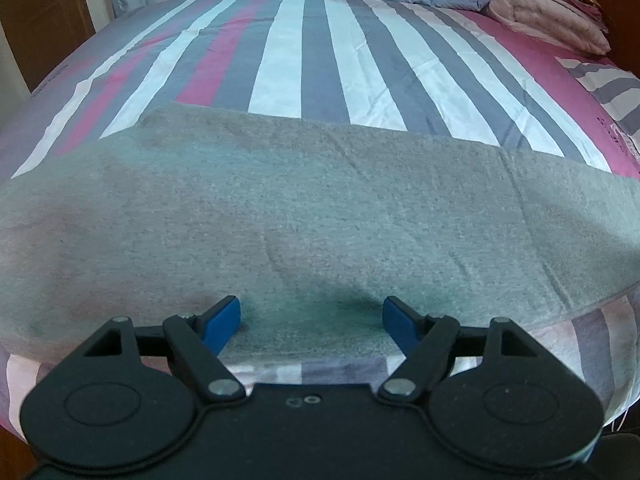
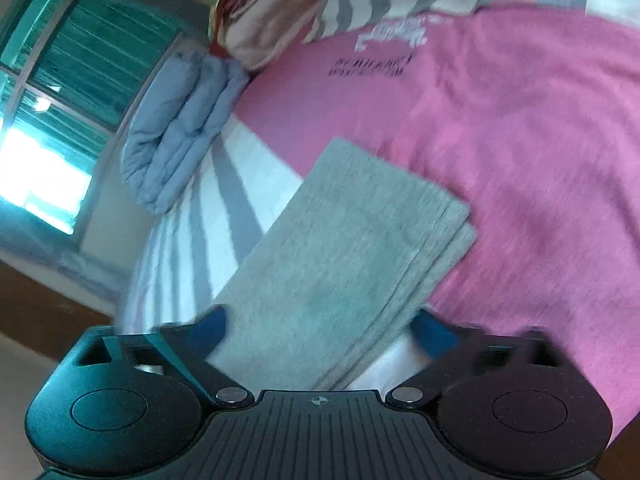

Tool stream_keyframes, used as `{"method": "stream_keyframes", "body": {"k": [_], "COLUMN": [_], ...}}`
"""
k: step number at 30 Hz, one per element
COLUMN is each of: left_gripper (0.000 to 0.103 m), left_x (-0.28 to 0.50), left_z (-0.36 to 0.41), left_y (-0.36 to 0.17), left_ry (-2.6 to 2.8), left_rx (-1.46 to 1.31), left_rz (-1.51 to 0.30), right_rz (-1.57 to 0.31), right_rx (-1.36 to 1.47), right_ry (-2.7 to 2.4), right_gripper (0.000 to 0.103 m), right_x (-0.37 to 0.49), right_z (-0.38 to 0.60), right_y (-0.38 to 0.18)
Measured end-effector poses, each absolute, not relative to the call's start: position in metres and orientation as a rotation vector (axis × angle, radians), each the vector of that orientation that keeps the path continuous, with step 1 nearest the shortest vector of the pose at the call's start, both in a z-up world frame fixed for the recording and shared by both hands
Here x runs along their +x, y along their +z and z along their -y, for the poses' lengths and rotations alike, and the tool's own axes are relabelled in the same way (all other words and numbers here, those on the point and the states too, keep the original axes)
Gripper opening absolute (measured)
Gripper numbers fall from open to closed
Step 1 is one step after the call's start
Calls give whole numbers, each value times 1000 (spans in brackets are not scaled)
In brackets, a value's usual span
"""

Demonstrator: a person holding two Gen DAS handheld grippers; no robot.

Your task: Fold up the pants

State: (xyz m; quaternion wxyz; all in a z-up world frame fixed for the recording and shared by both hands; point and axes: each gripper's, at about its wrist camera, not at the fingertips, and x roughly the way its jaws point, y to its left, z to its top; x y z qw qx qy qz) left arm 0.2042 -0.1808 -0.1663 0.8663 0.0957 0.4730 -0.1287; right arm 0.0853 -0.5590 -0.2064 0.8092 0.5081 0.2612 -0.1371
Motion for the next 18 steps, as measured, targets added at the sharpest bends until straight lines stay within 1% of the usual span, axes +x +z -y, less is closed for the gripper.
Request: {"method": "stream_keyframes", "body": {"k": [1,2,4,9,11,14,16,18], "left_gripper": [71,71,71,73,74,74,77,79], "left_x": [204,204,204,204,205,204,203,203], "left_z": [181,181,181,184,184,185,186,186], "left_y": [-167,-167,-168,-172,-174,-173,-173,-176], "left_ry": [-269,-268,-268,-263,-262,-264,-260,-248], "left_rx": [200,199,203,218,215,220,216,208], "left_rz": [-991,-992,-989,-994,-998,-986,-976,-985], "right_rz": [-568,-572,-566,-570,-565,-476,-407,-380], "right_rx": [1098,1121,1166,1164,1143,933,763,619], "right_ry": [-312,-322,-312,-288,-289,-266,-235,-237], "right_gripper": [19,15,15,15,9,9,8,8], "right_x": [86,85,83,87,88,92,93,94], "right_z": [561,565,569,574,577,564,549,538], "right_y": [-210,-215,-222,-223,-215,-166,-127,-115]}}
